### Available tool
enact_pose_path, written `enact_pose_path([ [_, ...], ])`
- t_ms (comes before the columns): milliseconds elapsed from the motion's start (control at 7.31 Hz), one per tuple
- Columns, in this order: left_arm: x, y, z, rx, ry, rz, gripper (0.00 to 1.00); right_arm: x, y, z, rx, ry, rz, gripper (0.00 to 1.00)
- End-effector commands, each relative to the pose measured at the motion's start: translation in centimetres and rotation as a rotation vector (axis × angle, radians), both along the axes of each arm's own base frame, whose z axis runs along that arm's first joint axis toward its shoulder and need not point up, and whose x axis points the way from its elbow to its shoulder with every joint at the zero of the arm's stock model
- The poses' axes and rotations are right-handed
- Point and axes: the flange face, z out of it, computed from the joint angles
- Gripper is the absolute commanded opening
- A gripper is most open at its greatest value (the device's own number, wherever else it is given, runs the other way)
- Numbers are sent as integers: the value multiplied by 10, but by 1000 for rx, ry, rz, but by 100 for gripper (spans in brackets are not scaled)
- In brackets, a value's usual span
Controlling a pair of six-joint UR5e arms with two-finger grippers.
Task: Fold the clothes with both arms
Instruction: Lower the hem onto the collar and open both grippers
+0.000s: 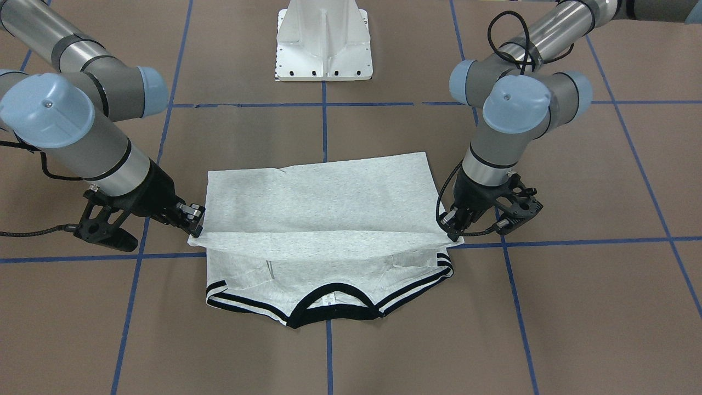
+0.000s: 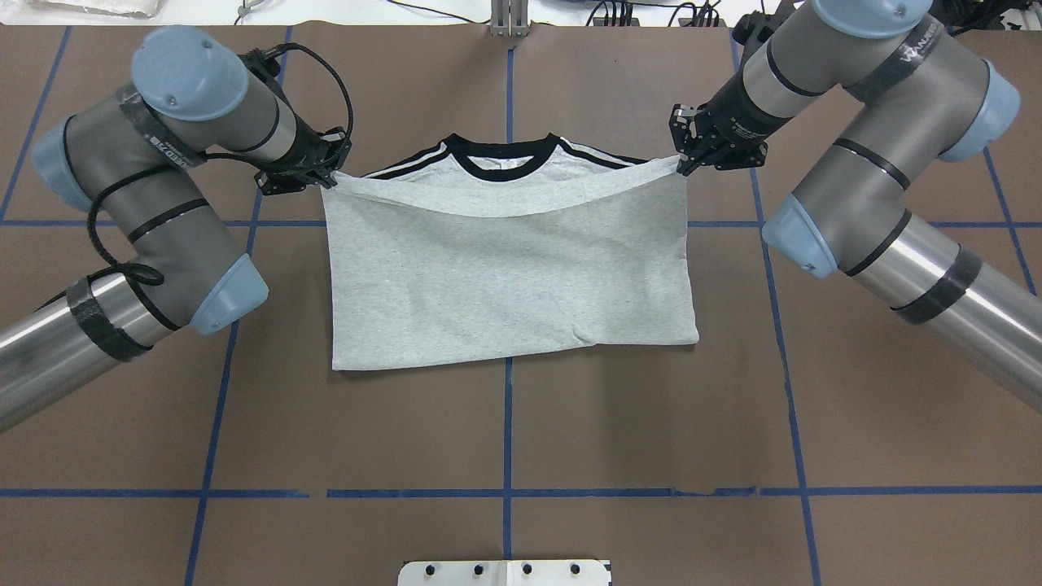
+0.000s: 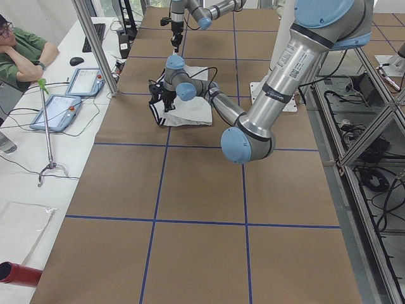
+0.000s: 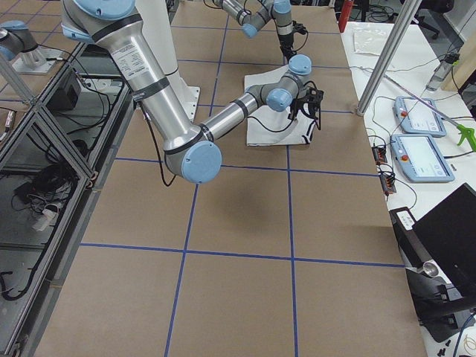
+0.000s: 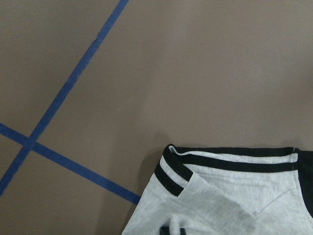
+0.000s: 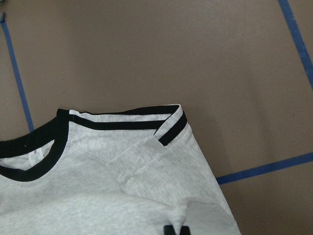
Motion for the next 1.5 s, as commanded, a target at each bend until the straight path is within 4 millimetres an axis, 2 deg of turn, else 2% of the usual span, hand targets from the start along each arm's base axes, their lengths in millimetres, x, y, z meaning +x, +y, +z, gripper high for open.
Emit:
enact_pose_path([
  [0, -3, -24, 24, -6, -13, -36, 0, -12, -15, 3, -11, 11, 1, 0],
  [274, -2, -25, 28, -2, -10, -35, 0, -20, -28, 13, -1, 1, 5, 0],
  [684, 0, -25, 19, 3, 0, -37, 0, -17, -31, 13, -3, 0, 10, 0],
  [1094, 2, -24, 11, 7, 8, -33, 0, -18, -30, -1, 15, -19, 4, 0],
  [1231, 2, -24, 13, 6, 7, -33, 13, -18, -31, 0, 18, -22, 5, 0],
  [1368, 3, -23, 14, 7, 7, -33, 59, -19, -31, 1, 14, -19, 8, 44],
])
